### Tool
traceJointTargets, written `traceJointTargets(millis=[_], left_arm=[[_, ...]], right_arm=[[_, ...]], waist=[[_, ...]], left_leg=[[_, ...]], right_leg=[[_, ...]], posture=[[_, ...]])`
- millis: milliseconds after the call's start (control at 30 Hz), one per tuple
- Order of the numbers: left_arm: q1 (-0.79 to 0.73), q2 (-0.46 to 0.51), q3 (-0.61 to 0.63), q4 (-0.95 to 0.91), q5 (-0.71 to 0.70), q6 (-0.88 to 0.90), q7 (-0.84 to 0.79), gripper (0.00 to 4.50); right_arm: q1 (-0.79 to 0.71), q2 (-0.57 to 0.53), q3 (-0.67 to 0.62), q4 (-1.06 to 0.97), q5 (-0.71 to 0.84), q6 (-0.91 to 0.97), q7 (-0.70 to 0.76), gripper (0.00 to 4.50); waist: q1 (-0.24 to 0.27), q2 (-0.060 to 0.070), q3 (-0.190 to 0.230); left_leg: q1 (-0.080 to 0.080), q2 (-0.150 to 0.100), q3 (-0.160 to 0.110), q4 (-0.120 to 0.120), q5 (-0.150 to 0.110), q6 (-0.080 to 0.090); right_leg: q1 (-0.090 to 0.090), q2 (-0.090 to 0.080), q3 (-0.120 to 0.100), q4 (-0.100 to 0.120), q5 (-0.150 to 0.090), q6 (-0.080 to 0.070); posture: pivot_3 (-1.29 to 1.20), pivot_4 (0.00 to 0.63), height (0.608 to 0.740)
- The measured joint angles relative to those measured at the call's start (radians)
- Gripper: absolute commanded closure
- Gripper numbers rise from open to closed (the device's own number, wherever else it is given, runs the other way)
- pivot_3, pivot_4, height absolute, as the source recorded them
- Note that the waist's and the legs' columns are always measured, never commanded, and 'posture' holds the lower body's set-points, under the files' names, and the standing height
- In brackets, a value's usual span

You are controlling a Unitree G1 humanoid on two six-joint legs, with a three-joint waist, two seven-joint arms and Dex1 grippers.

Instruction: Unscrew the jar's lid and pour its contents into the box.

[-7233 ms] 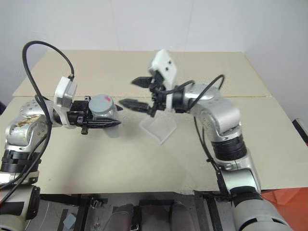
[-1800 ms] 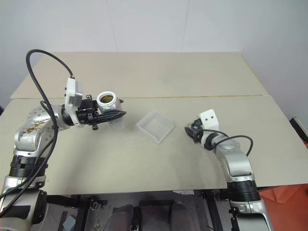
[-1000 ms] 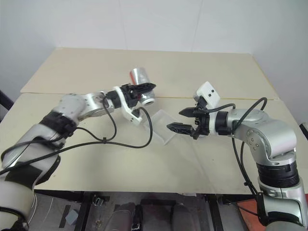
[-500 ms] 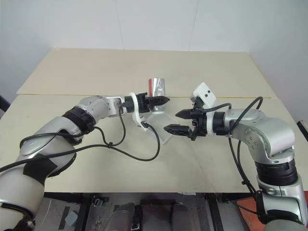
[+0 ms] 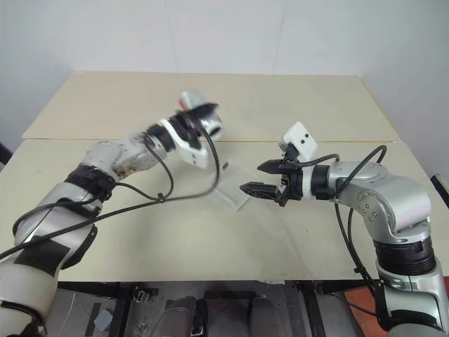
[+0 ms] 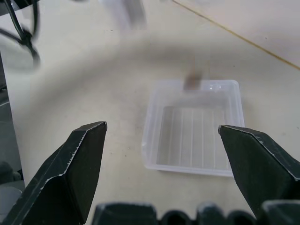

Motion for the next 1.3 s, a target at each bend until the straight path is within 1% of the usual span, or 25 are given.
traceJointTargets(millis=[33,67,133,167,200,233,333,433,567,733,900,1067,1133,1200,1300], left_arm=[[0.046,-0.023,0.073,-0.054,-0.131,0.087,-0.111,2.55],[0.089,-0.059,0.143,-0.114,-0.255,0.211,-0.203,2.55],[0.163,-0.139,0.296,-0.235,-0.489,0.523,-0.320,2.55],[0.188,-0.160,0.356,-0.278,-0.574,0.657,-0.343,2.55],[0.212,-0.169,0.403,-0.320,-0.628,0.763,-0.350,2.55],[0.244,-0.172,0.441,-0.370,-0.658,0.832,-0.346,2.55],[0.341,-0.195,0.507,-0.494,-0.695,0.958,-0.301,2.55],[0.418,-0.228,0.535,-0.609,-0.716,1.027,-0.262,2.55],[0.502,-0.242,0.574,-0.707,-0.750,1.069,-0.247,2.55],[0.541,-0.251,0.610,-0.762,-0.806,1.090,-0.273,2.55],[0.587,-0.248,0.575,-0.768,-0.804,1.070,-0.320,2.55],[0.591,-0.274,0.560,-0.687,-0.805,0.971,-0.366,2.55],[0.586,-0.274,0.558,-0.646,-0.803,0.936,-0.376,1.83],[0.582,-0.274,0.553,-0.610,-0.798,0.924,-0.386,1.25],[0.589,-0.273,0.545,-0.580,-0.792,0.922,-0.393,0.25]], right_arm=[[0.002,0.000,-0.002,-0.003,0.000,-0.002,-0.001,0.07],[0.003,0.000,-0.003,-0.005,0.000,-0.006,-0.002,0.07],[0.005,0.003,-0.003,-0.013,0.001,-0.016,-0.005,0.07],[0.007,0.005,-0.003,-0.020,0.001,-0.020,-0.007,0.07],[0.011,0.006,-0.003,-0.024,0.001,-0.022,-0.009,0.07],[0.013,0.008,-0.003,-0.025,0.001,-0.024,-0.010,0.07],[0.023,0.013,-0.003,-0.024,0.001,-0.026,-0.012,0.07],[0.022,0.020,-0.002,-0.024,0.002,-0.028,-0.013,0.07],[0.021,0.022,-0.002,-0.022,0.002,-0.032,-0.013,0.07],[0.021,0.028,0.006,-0.015,-0.004,-0.046,-0.013,0.07],[0.022,0.032,0.022,-0.001,-0.044,-0.091,-0.012,0.07],[0.023,0.044,0.024,-0.001,-0.057,-0.126,-0.011,0.07],[0.027,0.044,0.024,-0.001,-0.062,-0.128,-0.012,0.00],[0.029,0.044,0.024,-0.004,-0.067,-0.128,-0.012,0.00],[0.036,0.044,0.024,-0.007,-0.068,-0.128,-0.012,0.00]], waist=[[-0.001,0.000,0.000],[-0.001,0.000,0.000],[-0.001,0.000,0.000],[-0.003,0.000,0.000],[-0.006,0.000,0.000],[-0.009,0.000,0.000],[-0.012,0.000,0.000],[-0.011,0.000,0.000],[-0.008,0.000,0.000],[-0.002,0.000,0.000],[0.001,0.000,0.000],[0.003,0.000,0.000],[0.003,0.000,0.000],[0.003,0.001,-0.001],[0.003,0.001,-0.001]], left_leg=[[0.000,0.000,0.000,0.001,0.000,0.000],[0.000,0.000,-0.001,0.002,0.000,0.000],[-0.001,0.001,-0.004,0.005,0.000,0.001],[0.000,0.000,-0.005,0.005,-0.001,0.001],[0.000,0.000,-0.007,0.006,-0.001,0.002],[0.000,0.000,-0.007,0.006,-0.001,0.002],[0.001,-0.001,-0.007,0.006,-0.001,0.001],[0.001,-0.001,-0.007,0.006,-0.001,0.001],[0.002,-0.001,-0.007,0.006,-0.001,0.001],[0.003,-0.001,-0.007,0.006,-0.001,0.001],[0.004,-0.001,-0.007,0.006,-0.001,0.001],[0.004,-0.001,-0.007,0.006,-0.001,0.002],[0.004,-0.001,-0.007,0.006,-0.001,0.002],[0.004,-0.001,-0.007,0.006,-0.001,0.002],[0.004,-0.001,-0.007,0.006,-0.001,0.002]], right_leg=[[0.000,0.000,0.000,0.000,0.000,0.000],[0.001,0.000,0.000,0.000,0.000,0.000],[0.002,0.000,-0.001,0.001,0.000,0.001],[0.002,0.001,-0.001,0.001,0.000,0.001],[0.003,0.001,-0.001,0.001,0.000,0.001],[0.003,0.002,0.000,0.001,0.000,0.001],[0.004,0.002,0.001,0.001,0.000,0.001],[0.004,0.002,0.001,0.001,0.001,0.001],[0.005,0.001,0.001,0.000,0.001,0.001],[0.005,0.001,0.001,-0.001,0.001,0.001],[0.005,0.001,0.001,-0.001,0.001,0.001],[0.005,0.001,0.001,-0.001,0.001,0.000],[0.005,0.001,0.001,-0.001,0.001,0.000],[0.006,0.001,0.001,-0.001,0.001,0.000],[0.006,0.001,0.001,-0.001,0.001,0.000]], posture=[[0.00,0.150,0.740],[0.00,0.150,0.740],[0.00,0.150,0.740],[0.00,0.150,0.740],[0.00,0.150,0.740],[0.00,0.150,0.740],[0.00,0.150,0.740],[0.00,0.150,0.740],[0.00,0.150,0.740],[0.00,0.150,0.740],[0.00,0.150,0.740],[0.00,0.150,0.740],[0.00,0.150,0.740],[0.00,0.150,0.740],[0.00,0.150,0.740]])
